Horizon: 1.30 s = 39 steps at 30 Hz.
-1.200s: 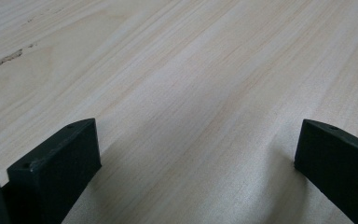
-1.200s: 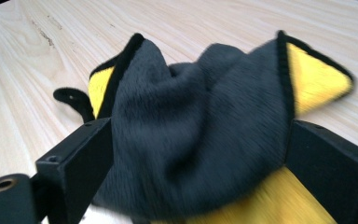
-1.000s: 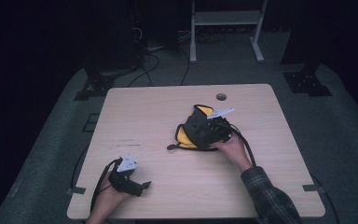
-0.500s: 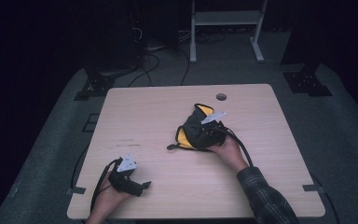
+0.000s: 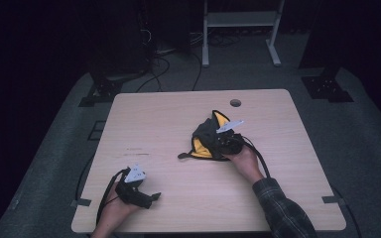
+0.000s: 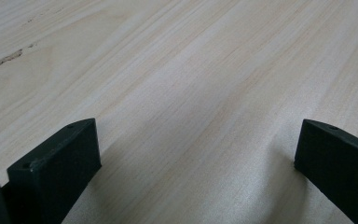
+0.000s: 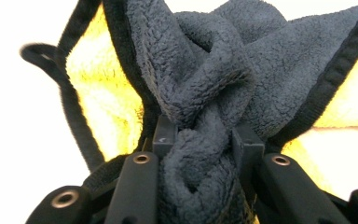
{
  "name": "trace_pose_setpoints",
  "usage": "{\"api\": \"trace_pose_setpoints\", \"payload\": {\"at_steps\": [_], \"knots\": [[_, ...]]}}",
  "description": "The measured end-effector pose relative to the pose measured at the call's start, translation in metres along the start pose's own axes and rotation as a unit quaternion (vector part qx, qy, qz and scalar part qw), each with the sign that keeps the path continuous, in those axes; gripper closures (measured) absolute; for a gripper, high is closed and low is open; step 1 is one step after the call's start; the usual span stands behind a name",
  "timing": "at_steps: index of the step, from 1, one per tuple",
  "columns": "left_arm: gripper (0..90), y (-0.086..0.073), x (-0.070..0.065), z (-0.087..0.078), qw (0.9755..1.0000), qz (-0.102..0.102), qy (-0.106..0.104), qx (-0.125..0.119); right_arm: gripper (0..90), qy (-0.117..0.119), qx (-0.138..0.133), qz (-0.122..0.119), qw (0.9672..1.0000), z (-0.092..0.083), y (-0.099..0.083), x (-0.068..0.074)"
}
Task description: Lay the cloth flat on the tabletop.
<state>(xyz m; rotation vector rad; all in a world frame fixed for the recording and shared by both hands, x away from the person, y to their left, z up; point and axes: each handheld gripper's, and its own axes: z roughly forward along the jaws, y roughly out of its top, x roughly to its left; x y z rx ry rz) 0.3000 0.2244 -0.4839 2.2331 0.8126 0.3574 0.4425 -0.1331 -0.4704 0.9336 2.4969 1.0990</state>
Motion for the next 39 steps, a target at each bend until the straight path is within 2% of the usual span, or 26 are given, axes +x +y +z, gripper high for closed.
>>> {"api": "trace_pose_setpoints", "payload": {"at_steps": [3, 7, 11, 13, 18, 20, 26, 30, 33, 36, 38, 39], "knots": [[0.0, 0.0, 0.0, 0.0, 1.0, 0.0, 0.0, 0.0, 69.3, 0.022, -0.016, 0.016, 0.9995, -0.009, -0.001, -0.003], [0.0, 0.0, 0.0, 0.0, 1.0, 0.0, 0.0, 0.0, 69.3, 0.035, -0.03, 0.018, 0.9988, -0.026, -0.002, -0.001], [0.0, 0.0, 0.0, 0.0, 1.0, 0.0, 0.0, 0.0, 69.3, 0.041, -0.035, 0.008, 0.9985, -0.044, -0.005, 0.006], [0.0, 0.0, 0.0, 0.0, 1.0, 0.0, 0.0, 0.0, 69.3, 0.042, -0.035, 0.002, 0.9985, -0.054, -0.007, 0.011], [0.0, 0.0, 0.0, 0.0, 1.0, 0.001, -0.001, 0.0, 69.2, 0.06, -0.035, 0.005, 0.9976, -0.074, -0.019, 0.028], [0.0, 0.0, 0.0, 0.0, 1.0, 0.0, -0.001, 0.0, 69.1, 0.063, -0.031, 0.0, 0.9975, -0.081, -0.025, 0.037], [0.0, 0.0, 0.0, -0.001, 1.0, 0.002, -0.001, 0.002, 68.5, 0.08, -0.027, -0.003, 0.9964, -0.092, -0.044, 0.061], [0.0, 0.0, 0.0, -0.001, 1.0, 0.002, -0.001, 0.002, 66.8, 0.09, -0.009, -0.008, 0.9958, -0.093, -0.058, 0.072], [0.0, 0.0, 0.0, -0.001, 1.0, 0.002, -0.001, 0.002, 61.3, 0.09, 0.007, -0.008, 0.9958, -0.087, -0.066, 0.075], [0.0, 0.0, 0.0, -0.001, 1.0, 0.002, -0.002, 0.002, 47.4, 0.088, 0.013, -0.012, 0.9959, -0.084, -0.068, 0.075], [0.0, 0.0, 0.0, -0.001, 1.0, 0.002, -0.002, 0.002, 39.4, 0.08, 0.003, -0.012, 0.9967, -0.09, -0.065, 0.076], [0.0, 0.0, 0.0, -0.001, 1.0, 0.002, -0.002, 0.002, 36.9, 0.078, -0.012, -0.011, 0.9968, -0.097, -0.063, 0.074]]}}
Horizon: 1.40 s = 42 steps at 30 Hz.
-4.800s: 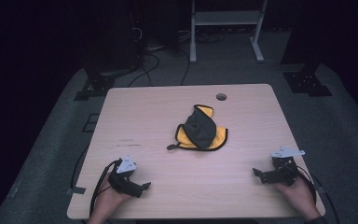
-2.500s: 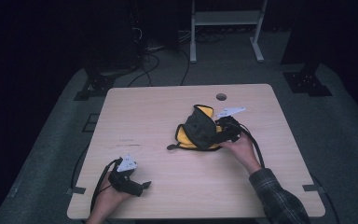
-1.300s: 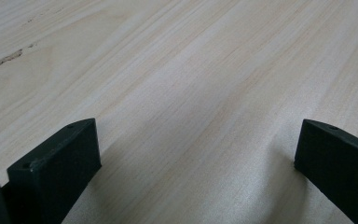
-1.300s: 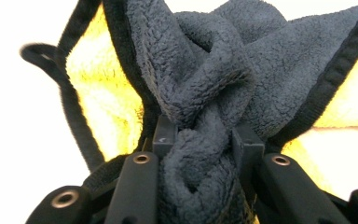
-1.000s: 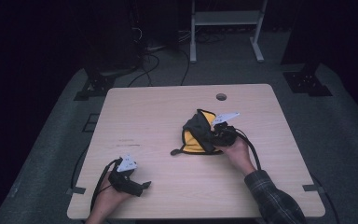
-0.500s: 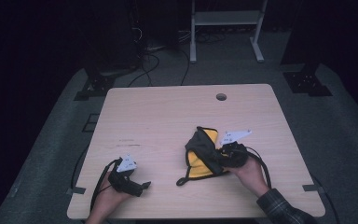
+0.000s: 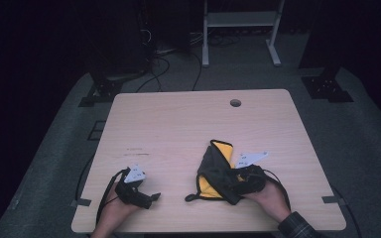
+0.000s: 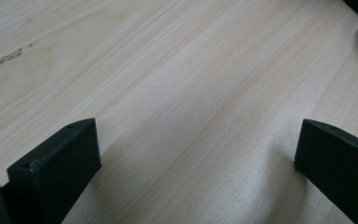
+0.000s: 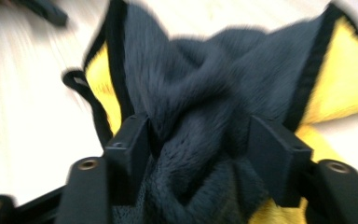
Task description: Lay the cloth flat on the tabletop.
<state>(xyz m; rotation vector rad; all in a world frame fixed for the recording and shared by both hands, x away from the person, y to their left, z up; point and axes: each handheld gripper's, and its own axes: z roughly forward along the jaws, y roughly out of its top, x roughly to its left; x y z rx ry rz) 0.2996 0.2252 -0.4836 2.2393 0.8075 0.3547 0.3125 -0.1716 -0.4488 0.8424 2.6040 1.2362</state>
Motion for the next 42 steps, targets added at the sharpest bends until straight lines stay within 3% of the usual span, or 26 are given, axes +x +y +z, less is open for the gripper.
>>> {"api": "trace_pose_setpoints", "payload": {"at_steps": [7, 12, 19, 21, 23, 25, 28, 35, 42], "knots": [[0.0, 0.0, 0.0, 0.0, 1.0, 0.001, 0.0, 0.0, 37.1, 0.005, -0.032, 0.014, 0.9994, -0.032, -0.009, 0.001], [0.0, 0.0, 0.0, 0.0, 1.0, 0.0, 0.0, -0.002, 39.5, 0.007, -0.027, 0.018, 0.9994, -0.046, -0.024, 0.008], [0.0, 0.0, 0.0, 0.0, 1.0, 0.0, 0.0, -0.002, 45.9, 0.021, -0.01, 0.028, 0.9994, -0.043, -0.036, 0.012], [0.0, 0.0, 0.0, 0.0, 1.0, -0.001, 0.0, -0.002, 50.1, 0.027, -0.004, 0.033, 0.9991, -0.038, -0.035, 0.012], [0.0, 0.0, 0.0, 0.0, 1.0, 0.0, 0.0, -0.002, 61.2, 0.03, 0.006, 0.033, 0.999, -0.032, -0.034, 0.01], [0.0, 0.0, 0.0, 0.0, 1.0, 0.0, 0.0, -0.002, 74.0, 0.027, 0.013, 0.029, 0.9992, -0.029, -0.033, 0.009], [0.0, 0.0, 0.0, 0.0, 1.0, 0.0, 0.0, -0.001, 81.8, 0.03, 0.007, 0.027, 0.9992, -0.032, -0.029, 0.009], [0.0, 0.0, 0.0, 0.0, 1.0, 0.0, 0.0, 0.0, 82.3, 0.022, -0.029, 0.019, 0.9992, -0.043, -0.007, 0.008], [0.0, 0.0, 0.0, 0.0, 1.0, 0.0, 0.0, 0.0, 82.4, 0.004, -0.078, 0.018, 0.9968, -0.055, 0.02, -0.007]]}}
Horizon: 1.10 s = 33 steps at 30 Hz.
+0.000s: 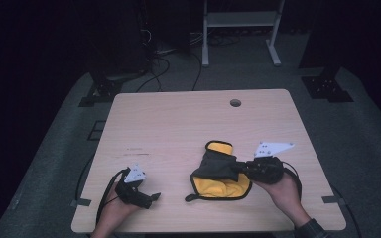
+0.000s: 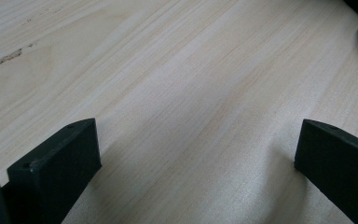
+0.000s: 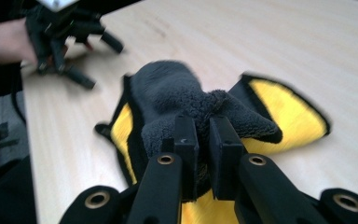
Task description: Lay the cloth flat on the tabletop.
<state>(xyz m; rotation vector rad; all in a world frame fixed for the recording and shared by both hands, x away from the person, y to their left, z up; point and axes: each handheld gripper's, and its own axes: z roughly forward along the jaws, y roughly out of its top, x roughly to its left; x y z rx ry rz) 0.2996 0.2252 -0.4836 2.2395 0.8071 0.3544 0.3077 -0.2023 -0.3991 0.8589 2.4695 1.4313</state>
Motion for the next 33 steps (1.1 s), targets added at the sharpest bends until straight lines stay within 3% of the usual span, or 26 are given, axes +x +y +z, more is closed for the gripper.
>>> {"api": "trace_pose_setpoints", "payload": {"at_steps": [5, 9, 17, 19, 22, 26, 33], "knots": [[0.0, 0.0, 0.0, 0.0, 1.0, -0.001, -0.001, -0.002, 82.6, -0.015, -0.008, 0.004, 0.9999, 0.013, 0.016, -0.02], [0.0, 0.0, 0.0, 0.0, 1.0, 0.0, -0.001, -0.001, 82.4, -0.024, -0.004, 0.021, 0.9995, 0.031, 0.022, -0.039], [0.0, 0.0, 0.0, 0.001, 1.0, 0.0, 0.0, -0.002, 80.7, -0.048, 0.021, 0.055, 0.9971, 0.068, 0.019, -0.073], [0.0, 0.0, 0.0, 0.001, 1.0, 0.0, 0.0, -0.002, 75.5, -0.051, 0.026, 0.06, 0.9966, 0.073, 0.017, -0.079], [0.0, 0.0, 0.0, 0.001, 1.0, 0.0, 0.0, -0.002, 62.5, -0.056, 0.015, 0.069, 0.9959, 0.069, 0.016, -0.085], [0.0, 0.0, 0.0, 0.001, 1.0, 0.0, 0.0, -0.002, 58.6, -0.059, 0.004, 0.06, 0.9964, 0.05, 0.016, -0.085], [0.0, 0.0, 0.0, 0.0, 1.0, 0.0, -0.001, 0.0, 52.5, -0.061, 0.005, 0.026, 0.9978, 0.021, 0.001, -0.066]]}}
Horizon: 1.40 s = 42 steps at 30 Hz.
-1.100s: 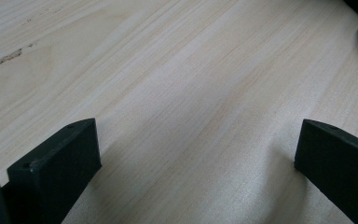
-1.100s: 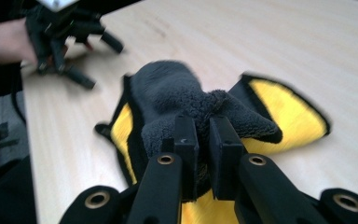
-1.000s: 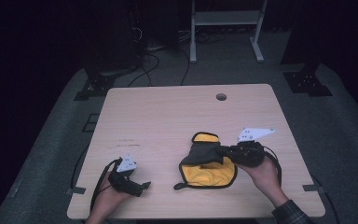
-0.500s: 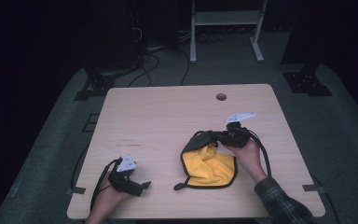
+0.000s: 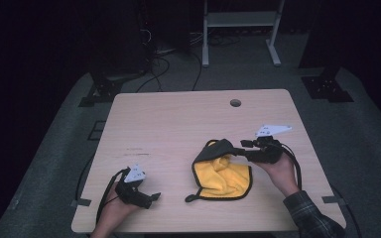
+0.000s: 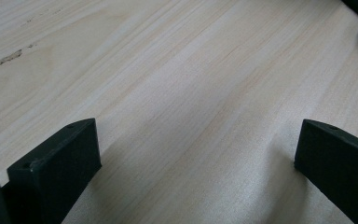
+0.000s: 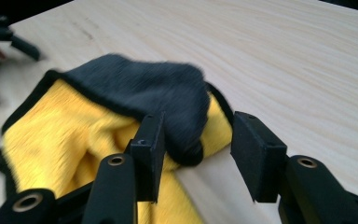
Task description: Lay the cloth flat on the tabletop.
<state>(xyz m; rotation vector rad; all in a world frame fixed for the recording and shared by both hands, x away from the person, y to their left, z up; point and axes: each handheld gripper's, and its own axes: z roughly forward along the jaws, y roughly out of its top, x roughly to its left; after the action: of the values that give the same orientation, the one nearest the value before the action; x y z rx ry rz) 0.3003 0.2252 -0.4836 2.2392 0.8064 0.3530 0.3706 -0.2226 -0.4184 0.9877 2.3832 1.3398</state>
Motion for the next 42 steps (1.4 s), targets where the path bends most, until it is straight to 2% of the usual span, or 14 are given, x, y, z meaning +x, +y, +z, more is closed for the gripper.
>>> {"api": "trace_pose_setpoints", "payload": {"at_steps": [4, 9, 14, 17, 19, 20, 25, 31, 34, 42], "knots": [[0.0, 0.0, 0.0, 0.0, 1.0, 0.0, 0.0, 0.0, 49.0, -0.004, 0.017, -0.013, 0.9998, -0.003, -0.008, 0.007], [0.0, 0.0, 0.0, 0.0, 1.0, 0.0, 0.0, 0.0, 48.8, -0.002, 0.037, -0.023, 0.9991, 0.007, -0.015, 0.011], [0.0, 0.0, 0.0, 0.0, 1.0, 0.0, 0.0, 0.0, 53.7, -0.011, 0.035, -0.04, 0.9985, 0.02, -0.012, 0.012], [0.0, 0.0, 0.0, 0.0, 1.0, 0.0, 0.0, 0.0, 64.4, -0.008, 0.04, -0.044, 0.9982, 0.026, -0.009, 0.011], [0.0, 0.0, 0.0, 0.0, 1.0, 0.0, -0.001, 0.0, 78.6, -0.009, 0.029, -0.044, 0.9986, 0.026, -0.007, 0.009], [0.0, 0.0, 0.0, 0.0, 1.0, 0.001, -0.001, -0.001, 82.5, -0.009, 0.029, -0.043, 0.9986, 0.025, -0.005, 0.009], [0.0, 0.003, -0.002, -0.001, 0.9999, -0.001, -0.009, -0.006, 85.8, -0.025, 0.007, -0.033, 0.9991, 0.011, -0.001, 0.003], [0.0, 0.021, -0.021, -0.002, 0.9986, 0.013, -0.038, -0.036, 85.7, -0.047, 0.004, -0.016, 0.9987, -0.006, -0.004, -0.014], [0.0, 0.035, -0.034, 0.004, 0.9966, 0.019, -0.061, -0.052, 85.7, -0.057, 0.007, -0.007, 0.9983, -0.013, -0.006, -0.021], [0.0, 0.068, -0.067, 0.029, 0.9915, 0.055, -0.107, -0.051, 85.7, -0.078, 0.027, 0.017, 0.9964, -0.015, -0.019, -0.041]]}}
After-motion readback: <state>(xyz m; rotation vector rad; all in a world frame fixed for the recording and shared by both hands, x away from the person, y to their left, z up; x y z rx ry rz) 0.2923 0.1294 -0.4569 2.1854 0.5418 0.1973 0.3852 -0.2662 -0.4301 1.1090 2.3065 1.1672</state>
